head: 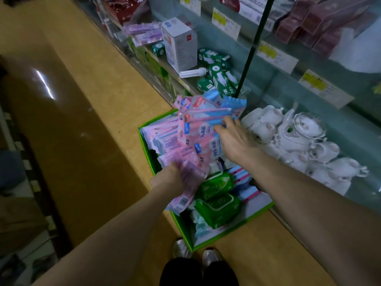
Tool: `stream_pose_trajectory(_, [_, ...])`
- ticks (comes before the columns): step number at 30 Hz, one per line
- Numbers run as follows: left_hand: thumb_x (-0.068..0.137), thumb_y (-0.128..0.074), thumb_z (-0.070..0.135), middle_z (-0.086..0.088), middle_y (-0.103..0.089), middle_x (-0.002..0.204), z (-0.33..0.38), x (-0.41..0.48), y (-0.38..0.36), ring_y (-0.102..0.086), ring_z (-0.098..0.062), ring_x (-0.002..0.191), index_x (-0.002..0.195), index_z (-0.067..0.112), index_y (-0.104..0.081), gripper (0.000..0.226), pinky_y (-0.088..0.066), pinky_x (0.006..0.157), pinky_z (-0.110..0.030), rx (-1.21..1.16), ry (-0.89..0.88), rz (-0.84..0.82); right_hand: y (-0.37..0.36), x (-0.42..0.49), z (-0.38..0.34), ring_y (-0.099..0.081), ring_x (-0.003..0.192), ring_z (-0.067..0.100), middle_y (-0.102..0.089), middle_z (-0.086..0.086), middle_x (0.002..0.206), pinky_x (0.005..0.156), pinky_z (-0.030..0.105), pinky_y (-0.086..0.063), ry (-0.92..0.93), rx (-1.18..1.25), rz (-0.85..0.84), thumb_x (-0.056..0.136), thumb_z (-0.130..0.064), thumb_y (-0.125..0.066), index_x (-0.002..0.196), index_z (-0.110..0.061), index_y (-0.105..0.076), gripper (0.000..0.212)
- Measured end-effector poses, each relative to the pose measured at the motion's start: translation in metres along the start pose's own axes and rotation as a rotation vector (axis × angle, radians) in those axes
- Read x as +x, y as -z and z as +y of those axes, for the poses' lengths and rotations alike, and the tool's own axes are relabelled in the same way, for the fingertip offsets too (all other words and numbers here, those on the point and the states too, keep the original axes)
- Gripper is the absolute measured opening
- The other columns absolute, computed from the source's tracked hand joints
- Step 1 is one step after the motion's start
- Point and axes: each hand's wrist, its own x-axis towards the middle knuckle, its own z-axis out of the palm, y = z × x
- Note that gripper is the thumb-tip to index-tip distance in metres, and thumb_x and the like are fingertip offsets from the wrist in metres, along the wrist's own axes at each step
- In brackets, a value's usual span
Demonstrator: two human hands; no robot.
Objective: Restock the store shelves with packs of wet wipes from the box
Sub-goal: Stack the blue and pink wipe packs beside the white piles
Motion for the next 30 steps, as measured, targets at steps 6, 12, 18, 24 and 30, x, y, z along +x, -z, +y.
stream_pose_trajectory(6, [0.083, -0.065, 0.022, -0.005, -0.058, 0.084, -0.006, 0.008, 0.009, -0.056, -0.024, 0.077, 0.084, 0.015, -0.052, 0.015, -0.043, 0.059, -0.029, -0.065, -0.106, -0.059, -0.01, 0.001, -0.001, -0.036, 0.123, 0.033, -0.037, 0.014, 0.13, 0.089, 0.04, -0.043, 0.029, -0.093, 0.024, 0.092, -0.004, -0.044, 0.143, -0.016, -0.034, 0.053])
stream_pose_trajectory(12, [0.087, -0.064, 0.02, 0.0, -0.048, 0.075, -0.006, 0.005, 0.011, -0.05, -0.022, 0.076, 0.079, 0.016, -0.047, 0.019, -0.036, 0.056, -0.025, -0.166, -0.14, -0.095, -0.018, -0.002, -0.01, -0.033, 0.126, 0.033, -0.034, 0.014, 0.133, 0.1, 0.041, -0.036, 0.042, -0.214, -0.025, 0.09, -0.011, -0.052, 0.131, -0.011, -0.048, 0.041])
stream_pose_trajectory(18, [0.092, -0.059, 0.02, -0.007, -0.052, 0.094, -0.007, -0.001, 0.018, -0.05, -0.024, 0.082, 0.107, 0.007, -0.054, 0.021, -0.037, 0.066, -0.029, -0.197, -0.192, -0.094, -0.017, -0.009, 0.004, -0.044, 0.122, 0.026, -0.056, 0.005, 0.126, 0.103, 0.042, -0.028, 0.127, -0.327, -0.077, 0.089, -0.016, -0.052, 0.127, -0.017, -0.048, 0.039])
stream_pose_trajectory(24, [0.093, -0.054, 0.044, -0.006, -0.052, 0.103, 0.02, -0.019, 0.024, -0.051, -0.024, 0.089, 0.102, 0.015, -0.05, 0.031, -0.039, 0.065, -0.032, 0.058, -0.356, 0.229, 0.0, -0.017, 0.041, -0.054, 0.116, 0.026, -0.057, 0.006, 0.125, 0.094, 0.036, -0.036, -0.046, -0.279, -0.257, 0.09, -0.015, -0.053, 0.119, -0.018, -0.054, 0.03])
stream_pose_trajectory(30, [0.091, -0.056, 0.046, -0.008, -0.031, 0.143, 0.037, -0.024, -0.022, -0.034, -0.029, 0.127, 0.15, 0.029, -0.022, 0.07, -0.043, 0.098, -0.043, 0.205, -0.543, -0.013, 0.008, -0.025, 0.071, -0.055, 0.111, 0.028, -0.057, 0.009, 0.123, 0.074, 0.028, -0.035, -0.14, -0.127, -0.292, 0.087, -0.019, -0.059, 0.119, -0.016, -0.056, 0.032])
